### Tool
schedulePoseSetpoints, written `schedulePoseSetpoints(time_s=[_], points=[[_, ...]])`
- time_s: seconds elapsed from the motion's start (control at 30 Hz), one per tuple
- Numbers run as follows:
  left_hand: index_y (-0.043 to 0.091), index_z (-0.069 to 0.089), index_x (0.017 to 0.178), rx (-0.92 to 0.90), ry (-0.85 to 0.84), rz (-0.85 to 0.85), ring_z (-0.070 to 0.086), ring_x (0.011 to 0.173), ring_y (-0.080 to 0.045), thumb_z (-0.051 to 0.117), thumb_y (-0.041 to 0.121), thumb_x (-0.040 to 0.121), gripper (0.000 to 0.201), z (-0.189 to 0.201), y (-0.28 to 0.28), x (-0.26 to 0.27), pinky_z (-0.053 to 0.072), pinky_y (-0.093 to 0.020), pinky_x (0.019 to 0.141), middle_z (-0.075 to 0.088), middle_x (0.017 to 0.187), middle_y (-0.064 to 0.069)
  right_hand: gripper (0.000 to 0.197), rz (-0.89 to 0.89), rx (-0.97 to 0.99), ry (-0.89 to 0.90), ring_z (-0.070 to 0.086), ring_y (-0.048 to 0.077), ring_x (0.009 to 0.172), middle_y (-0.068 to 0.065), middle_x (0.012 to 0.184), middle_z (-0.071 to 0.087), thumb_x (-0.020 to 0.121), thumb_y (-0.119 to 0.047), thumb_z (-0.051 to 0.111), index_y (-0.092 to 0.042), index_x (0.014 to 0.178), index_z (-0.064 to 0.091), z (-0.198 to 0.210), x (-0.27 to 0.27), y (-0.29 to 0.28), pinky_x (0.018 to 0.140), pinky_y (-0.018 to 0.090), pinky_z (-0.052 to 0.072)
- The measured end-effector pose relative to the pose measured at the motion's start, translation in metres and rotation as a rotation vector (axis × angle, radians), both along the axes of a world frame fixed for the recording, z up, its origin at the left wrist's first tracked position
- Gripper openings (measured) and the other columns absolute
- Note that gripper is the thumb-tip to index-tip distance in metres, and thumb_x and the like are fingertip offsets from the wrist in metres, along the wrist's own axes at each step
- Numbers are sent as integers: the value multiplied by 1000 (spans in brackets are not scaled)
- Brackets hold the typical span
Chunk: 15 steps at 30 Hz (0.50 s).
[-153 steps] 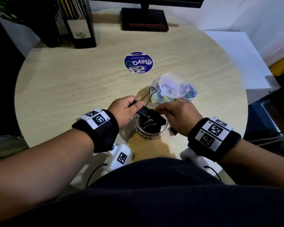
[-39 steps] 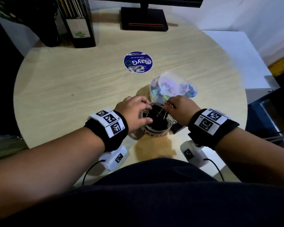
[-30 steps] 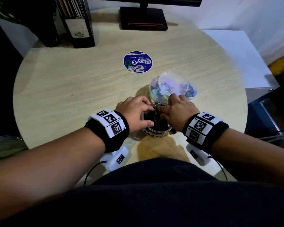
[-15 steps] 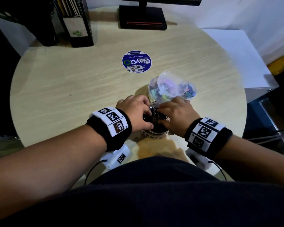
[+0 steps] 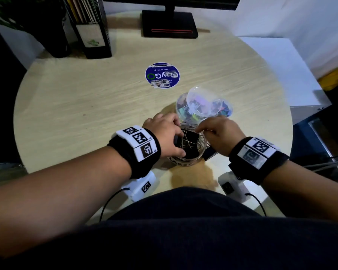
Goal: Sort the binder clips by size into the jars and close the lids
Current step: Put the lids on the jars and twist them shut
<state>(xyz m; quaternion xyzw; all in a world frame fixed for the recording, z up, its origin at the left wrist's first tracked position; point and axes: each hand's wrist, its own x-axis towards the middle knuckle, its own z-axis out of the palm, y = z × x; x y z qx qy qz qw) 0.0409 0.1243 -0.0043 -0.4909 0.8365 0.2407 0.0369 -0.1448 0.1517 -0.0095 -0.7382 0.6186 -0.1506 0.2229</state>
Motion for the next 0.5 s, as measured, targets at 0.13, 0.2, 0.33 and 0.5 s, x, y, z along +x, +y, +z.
schedulePoseSetpoints(time_s=[0.13, 0.2, 0.33, 0.5], points=[[35, 53, 124, 90, 260, 117, 41, 118, -14, 79, 38, 67, 63, -8, 5, 13, 34, -29, 101, 41, 131, 7, 17, -231, 69, 162, 59, 27, 91, 7, 98, 65, 78, -9, 57, -15, 89, 69, 1, -17, 1, 74, 22, 38], [32, 50, 127, 89, 348, 230, 49, 108, -14, 76, 32, 72, 62, -13, 7, 17, 37, -24, 93, 44, 129, 2, 20, -164, 261, 324, 59, 26, 91, 5, 102, 63, 77, -25, 64, -20, 97, 66, -3, -19, 4, 77, 28, 47], [32, 53, 126, 140, 351, 319, 53, 76, -9, 70, 28, 80, 49, -20, 7, 19, 39, -20, 77, 56, 112, 6, 43, -129, 418, 419, 58, 23, 89, 2, 99, 56, 67, -49, 69, -25, 101, 60, -17, -13, 14, 76, 31, 49], [33, 59, 118, 168, 410, 380, 53, 62, -2, 71, 22, 80, 41, -22, 3, 21, 39, -15, 67, 59, 95, 11, 36, -145, 370, 433, 57, 26, 86, 7, 100, 58, 69, -42, 66, -22, 98, 58, -26, -6, 19, 69, 28, 44]])
